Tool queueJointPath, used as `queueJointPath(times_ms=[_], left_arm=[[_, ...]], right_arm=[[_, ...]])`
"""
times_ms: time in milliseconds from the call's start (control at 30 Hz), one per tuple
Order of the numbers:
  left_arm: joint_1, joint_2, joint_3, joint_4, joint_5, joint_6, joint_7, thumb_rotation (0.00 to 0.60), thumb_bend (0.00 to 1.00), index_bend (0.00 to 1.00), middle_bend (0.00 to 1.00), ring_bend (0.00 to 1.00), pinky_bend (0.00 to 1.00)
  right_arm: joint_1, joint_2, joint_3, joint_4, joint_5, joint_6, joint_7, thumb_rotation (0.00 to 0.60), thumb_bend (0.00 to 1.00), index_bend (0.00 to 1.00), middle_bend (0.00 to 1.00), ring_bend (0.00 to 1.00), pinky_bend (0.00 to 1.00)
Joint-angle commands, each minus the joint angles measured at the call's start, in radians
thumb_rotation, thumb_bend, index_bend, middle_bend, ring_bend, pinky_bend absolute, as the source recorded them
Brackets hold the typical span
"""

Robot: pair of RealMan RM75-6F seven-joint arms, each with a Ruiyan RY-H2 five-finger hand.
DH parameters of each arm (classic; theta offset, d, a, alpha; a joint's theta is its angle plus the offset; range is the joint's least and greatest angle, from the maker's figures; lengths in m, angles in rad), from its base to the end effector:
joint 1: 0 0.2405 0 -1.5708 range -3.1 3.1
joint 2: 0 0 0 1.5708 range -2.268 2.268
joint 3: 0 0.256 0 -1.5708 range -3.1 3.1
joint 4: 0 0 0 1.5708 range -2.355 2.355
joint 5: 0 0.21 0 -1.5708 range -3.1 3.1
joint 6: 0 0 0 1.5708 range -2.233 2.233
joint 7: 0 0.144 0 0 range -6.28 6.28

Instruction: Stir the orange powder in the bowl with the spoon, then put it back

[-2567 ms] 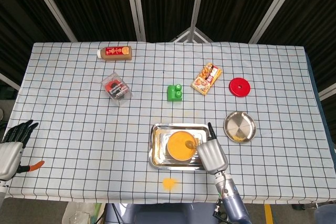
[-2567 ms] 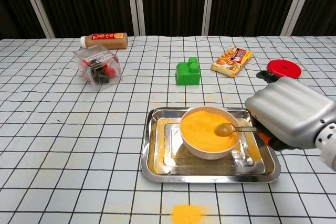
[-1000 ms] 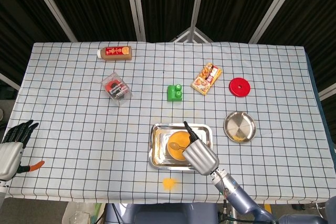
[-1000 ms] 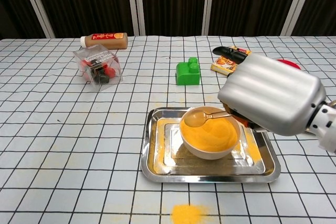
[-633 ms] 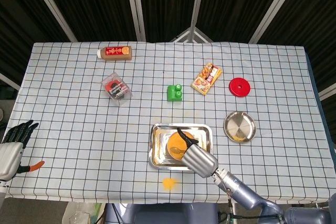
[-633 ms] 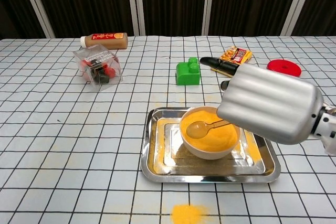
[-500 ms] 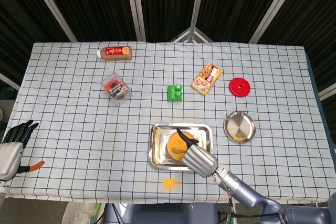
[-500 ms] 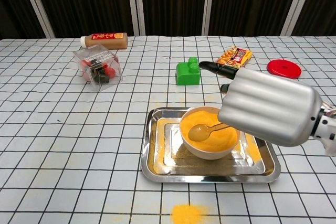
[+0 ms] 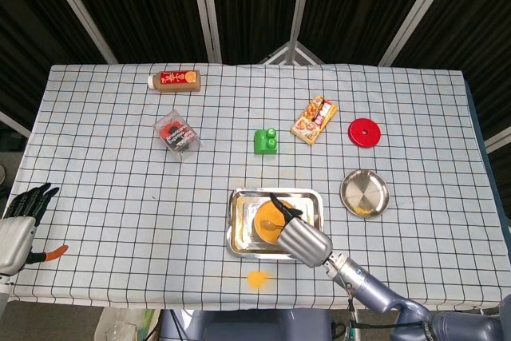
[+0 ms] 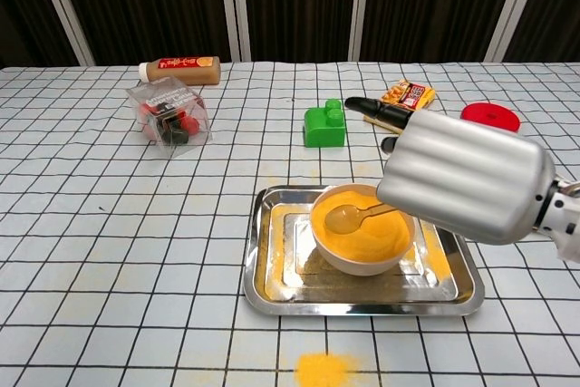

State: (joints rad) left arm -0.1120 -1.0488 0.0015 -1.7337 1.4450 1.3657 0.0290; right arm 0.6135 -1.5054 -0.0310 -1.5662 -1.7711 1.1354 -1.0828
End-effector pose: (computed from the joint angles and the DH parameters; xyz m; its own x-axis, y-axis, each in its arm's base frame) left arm -0.3051 0.1747 0.1501 0.3677 0.1670 0.9148 0.9267 0.0163 -0.3755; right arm -0.1346 -0.2409 -0.0185 0.7803 0.5114 0.3600 0.0088 -0.5846 0.8113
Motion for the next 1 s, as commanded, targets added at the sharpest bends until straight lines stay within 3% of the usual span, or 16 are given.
queueJointPath(times_ms=[33, 400, 1000], left_arm=[[0.000, 0.000, 0.000, -0.001, 0.000, 0.000, 0.002, 0.600, 0.00, 0.00, 0.00, 0.00, 0.00], [0.000, -0.001, 0.000, 0.000, -0.003, -0.001, 0.004, 0.600, 0.00, 0.00, 0.00, 0.00, 0.00], [0.001, 0.000, 0.000, -0.001, -0.003, 0.000, 0.003, 0.600, 0.00, 0.00, 0.00, 0.00, 0.00]], right_arm=[[0.001, -0.001, -0.002, 0.005, -0.006, -0.008, 0.001, 0.600, 0.94, 0.95, 0.83, 0.56, 0.02], [-0.005, -0.001, -0.004, 0.045, -0.018, -0.032, -0.006, 0.600, 0.94, 0.95, 0.83, 0.56, 0.02], [-0.028, 0.007, 0.036, 0.071, -0.004, -0.013, -0.031, 0.600, 0.94, 0.95, 0.83, 0.56, 0.02]])
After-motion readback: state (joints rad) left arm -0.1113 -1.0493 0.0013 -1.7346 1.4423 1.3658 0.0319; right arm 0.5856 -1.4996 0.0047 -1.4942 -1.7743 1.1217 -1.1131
